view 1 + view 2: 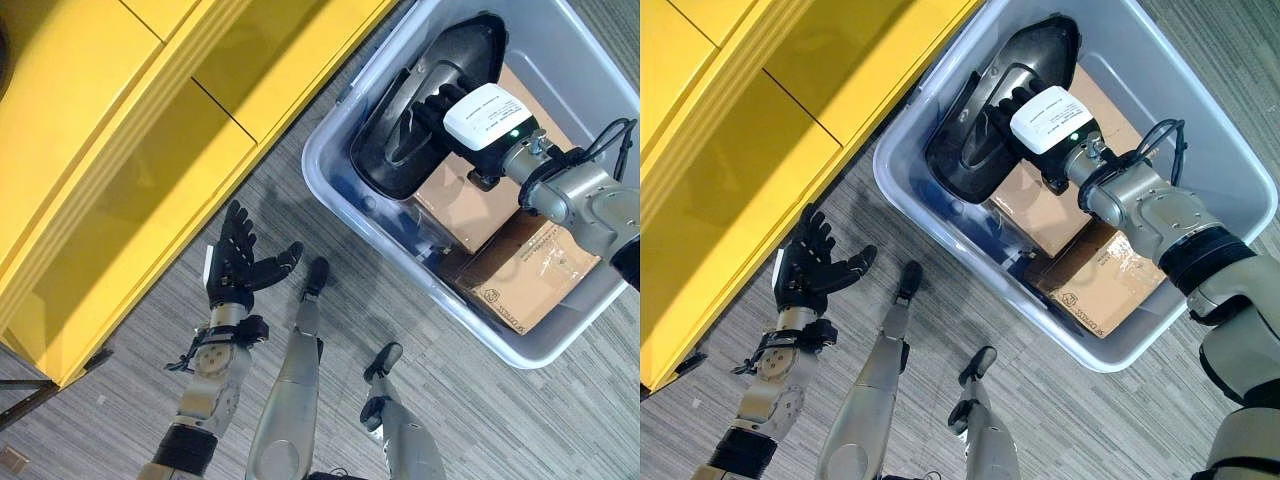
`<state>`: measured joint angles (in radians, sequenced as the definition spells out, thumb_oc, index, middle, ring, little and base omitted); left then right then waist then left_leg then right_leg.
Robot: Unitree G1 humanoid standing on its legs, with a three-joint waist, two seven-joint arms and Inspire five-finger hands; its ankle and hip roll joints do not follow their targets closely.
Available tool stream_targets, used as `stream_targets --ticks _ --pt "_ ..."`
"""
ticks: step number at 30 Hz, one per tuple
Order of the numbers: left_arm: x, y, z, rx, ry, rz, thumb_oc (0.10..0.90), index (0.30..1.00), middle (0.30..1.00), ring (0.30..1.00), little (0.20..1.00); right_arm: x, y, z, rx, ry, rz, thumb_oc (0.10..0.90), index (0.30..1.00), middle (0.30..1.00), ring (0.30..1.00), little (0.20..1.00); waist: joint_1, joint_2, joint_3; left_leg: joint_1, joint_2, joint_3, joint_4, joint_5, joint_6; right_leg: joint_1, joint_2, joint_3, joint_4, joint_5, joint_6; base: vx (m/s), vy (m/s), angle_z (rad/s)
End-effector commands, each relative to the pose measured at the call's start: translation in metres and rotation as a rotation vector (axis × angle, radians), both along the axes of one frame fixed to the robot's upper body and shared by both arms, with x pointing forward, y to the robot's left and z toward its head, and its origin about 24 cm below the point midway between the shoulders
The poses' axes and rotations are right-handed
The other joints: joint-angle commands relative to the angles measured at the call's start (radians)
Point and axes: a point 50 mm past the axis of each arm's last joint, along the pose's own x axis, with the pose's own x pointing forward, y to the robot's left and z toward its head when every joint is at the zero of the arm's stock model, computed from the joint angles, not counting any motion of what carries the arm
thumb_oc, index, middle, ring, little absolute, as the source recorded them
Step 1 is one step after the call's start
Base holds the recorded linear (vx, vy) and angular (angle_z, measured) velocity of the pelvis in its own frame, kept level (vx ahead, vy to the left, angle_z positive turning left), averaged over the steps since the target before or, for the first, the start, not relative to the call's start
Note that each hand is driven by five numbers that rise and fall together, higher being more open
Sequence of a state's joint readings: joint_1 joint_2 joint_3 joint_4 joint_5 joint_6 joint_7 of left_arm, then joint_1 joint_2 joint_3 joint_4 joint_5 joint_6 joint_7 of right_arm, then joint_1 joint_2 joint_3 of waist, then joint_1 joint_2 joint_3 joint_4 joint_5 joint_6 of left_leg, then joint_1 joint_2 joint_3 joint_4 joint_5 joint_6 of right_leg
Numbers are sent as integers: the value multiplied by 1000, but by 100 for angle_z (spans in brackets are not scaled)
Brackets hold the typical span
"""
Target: Move parts from the plastic box to the shelf.
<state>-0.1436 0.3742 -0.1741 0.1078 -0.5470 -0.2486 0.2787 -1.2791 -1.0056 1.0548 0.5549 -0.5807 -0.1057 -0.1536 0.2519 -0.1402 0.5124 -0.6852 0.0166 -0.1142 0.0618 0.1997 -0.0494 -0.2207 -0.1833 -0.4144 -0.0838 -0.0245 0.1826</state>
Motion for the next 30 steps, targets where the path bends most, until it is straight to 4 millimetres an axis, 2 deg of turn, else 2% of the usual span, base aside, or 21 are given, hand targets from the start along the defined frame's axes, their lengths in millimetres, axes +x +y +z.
stream_targets --ticks 1,10,14,19,20,21,22,23,26,27,28,30 --pt "-7 4 43 -15 -240 7 900 1000 1000 1000 1000 -10 11 69 -3 -239 54 900 1000 1000 1000 1000 23 -46 8 27 67 44 -8 -44 -34 63 -50 67 65 73 8 0 0 0" --pt "-8 6 45 -14 -253 24 900 1000 1000 1000 1000 -7 11 71 7 -246 41 900 1000 1000 1000 1000 26 -50 8 -17 54 24 -3 -43 -34 37 -41 59 70 61 4 2 -6 2" --pt "-8 6 44 -15 -247 30 900 1000 1000 1000 1000 -1 4 65 15 -239 2 900 1000 1000 1000 1000 25 -48 8 -81 43 4 39 -60 -32 2 -35 48 97 35 -4 1 -5 1" --pt "-9 8 49 -9 -269 38 900 1000 1000 1000 1000 1 1 70 29 -264 -26 900 1000 1000 1000 1000 19 -36 8 -197 24 -27 95 -72 -26 -89 -30 40 162 -3 -13 2 -34 0" --pt "-10 8 46 -11 -261 44 900 1000 1000 1000 1000 3 1 68 31 -262 -26 900 1000 1000 1000 1000 16 -35 8 -196 22 -36 107 -102 -34 -90 -30 50 179 -34 -14 54 -48 5" --pt "-10 9 46 -10 -260 48 900 1000 1000 1000 1000 4 1 67 35 -260 -29 900 1000 1000 1000 1000 13 -32 8 -212 19 -39 119 -107 -34 -105 -32 49 196 -44 -17 10 -4 7" --pt "-9 9 49 -9 -272 46 900 1000 1000 1000 1000 3 0 70 37 -271 -31 900 1000 1000 1000 1000 15 -29 8 -237 18 -37 123 -83 -25 -125 -31 38 196 -30 -19 0 1 9" --pt "-10 8 47 -12 -267 49 900 1000 1000 1000 1000 5 -1 66 41 -260 -40 900 1000 1000 1000 1000 11 -25 8 -235 13 -43 135 -112 -32 -129 -33 47 223 -57 -20 -2 26 13" --pt "-9 8 48 -13 -272 50 900 1000 1000 1000 1000 9 -3 62 50 -258 -66 900 1000 1000 1000 1000 8 -3 8 -295 -3 -55 168 -123 -26 -202 -44 49 299 -84 -25 24 11 11" --pt "-9 8 49 -15 -274 52 900 1000 1000 1000 1000 10 -4 60 47 -250 -74 437 352 352 352 352 8 0 8 -302 -5 -56 171 -123 -25 -211 -46 48 309 -88 -26 18 12 12" --pt "-9 7 49 -17 -277 47 900 1000 1000 1000 1000 12 -4 56 44 -234 -79 400 300 300 300 300 8 3 8 -309 -7 -58 174 -122 -25 -220 -48 45 319 -91 -26 14 16 11" --pt "-8 7 49 -21 -276 42 900 1000 1000 1000 1000 14 -3 51 36 -216 -82 400 300 300 300 300 9 7 8 -312 -9 -61 174 -120 -24 -224 -49 45 326 -94 -25 12 11 6"
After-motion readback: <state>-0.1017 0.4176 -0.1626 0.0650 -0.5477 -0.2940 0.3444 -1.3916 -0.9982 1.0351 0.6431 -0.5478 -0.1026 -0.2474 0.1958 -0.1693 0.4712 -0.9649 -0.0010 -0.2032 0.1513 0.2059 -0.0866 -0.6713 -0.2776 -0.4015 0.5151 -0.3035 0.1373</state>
